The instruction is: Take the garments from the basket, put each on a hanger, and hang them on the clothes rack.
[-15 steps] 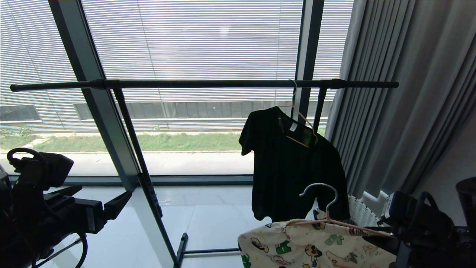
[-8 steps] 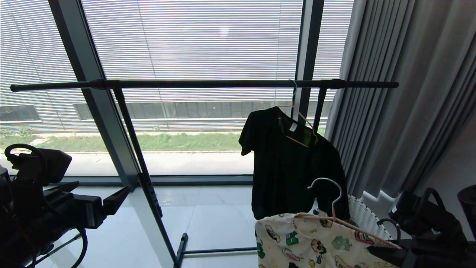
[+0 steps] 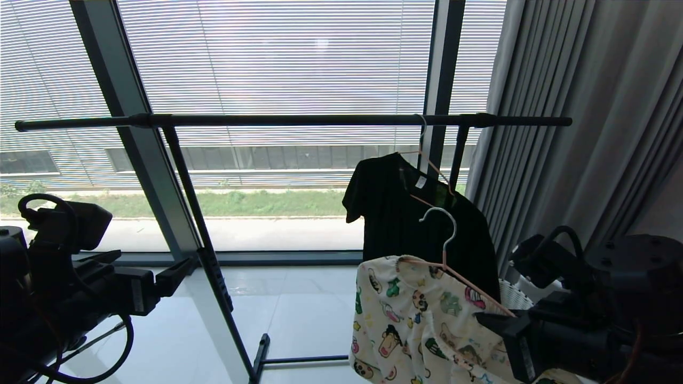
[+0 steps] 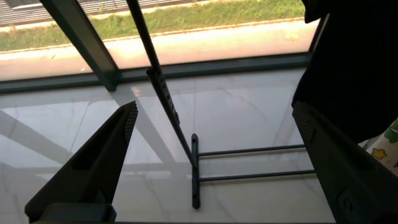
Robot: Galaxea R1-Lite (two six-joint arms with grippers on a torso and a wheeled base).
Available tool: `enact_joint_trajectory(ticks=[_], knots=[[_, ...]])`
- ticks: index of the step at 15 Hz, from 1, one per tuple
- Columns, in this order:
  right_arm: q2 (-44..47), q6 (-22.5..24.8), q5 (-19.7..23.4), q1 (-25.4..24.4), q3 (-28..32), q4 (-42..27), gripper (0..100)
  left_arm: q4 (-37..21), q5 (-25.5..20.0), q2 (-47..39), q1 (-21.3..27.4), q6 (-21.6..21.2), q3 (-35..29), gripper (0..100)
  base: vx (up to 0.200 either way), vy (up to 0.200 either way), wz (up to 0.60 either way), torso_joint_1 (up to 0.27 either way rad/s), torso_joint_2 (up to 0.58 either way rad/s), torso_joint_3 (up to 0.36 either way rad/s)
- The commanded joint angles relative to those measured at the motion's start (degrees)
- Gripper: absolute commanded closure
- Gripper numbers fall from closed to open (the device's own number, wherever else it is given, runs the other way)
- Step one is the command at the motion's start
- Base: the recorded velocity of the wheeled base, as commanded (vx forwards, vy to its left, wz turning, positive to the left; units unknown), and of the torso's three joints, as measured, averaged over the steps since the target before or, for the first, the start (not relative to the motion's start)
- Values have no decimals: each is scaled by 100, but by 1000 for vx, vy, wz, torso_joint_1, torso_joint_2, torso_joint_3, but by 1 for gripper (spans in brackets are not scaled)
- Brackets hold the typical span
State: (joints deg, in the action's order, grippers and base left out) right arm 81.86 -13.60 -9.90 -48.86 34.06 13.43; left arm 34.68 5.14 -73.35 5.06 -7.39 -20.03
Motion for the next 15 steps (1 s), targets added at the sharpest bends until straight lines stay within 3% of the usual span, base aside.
enact_joint_trajectory(ticks=[1,7,15], knots=[[665,-107,-170,-80,329,283,100,3,118,-13,153,-8,-19,0,0,0,0,0,0,0],[744,-90,-205,26,1366,388,100,3,461,-21,619,-8,-10,0,0,0,0,0,0,0],[867,121,-205,87,1779,775,100,3,593,93,769,9,25,0,0,0,0,0,0,0]])
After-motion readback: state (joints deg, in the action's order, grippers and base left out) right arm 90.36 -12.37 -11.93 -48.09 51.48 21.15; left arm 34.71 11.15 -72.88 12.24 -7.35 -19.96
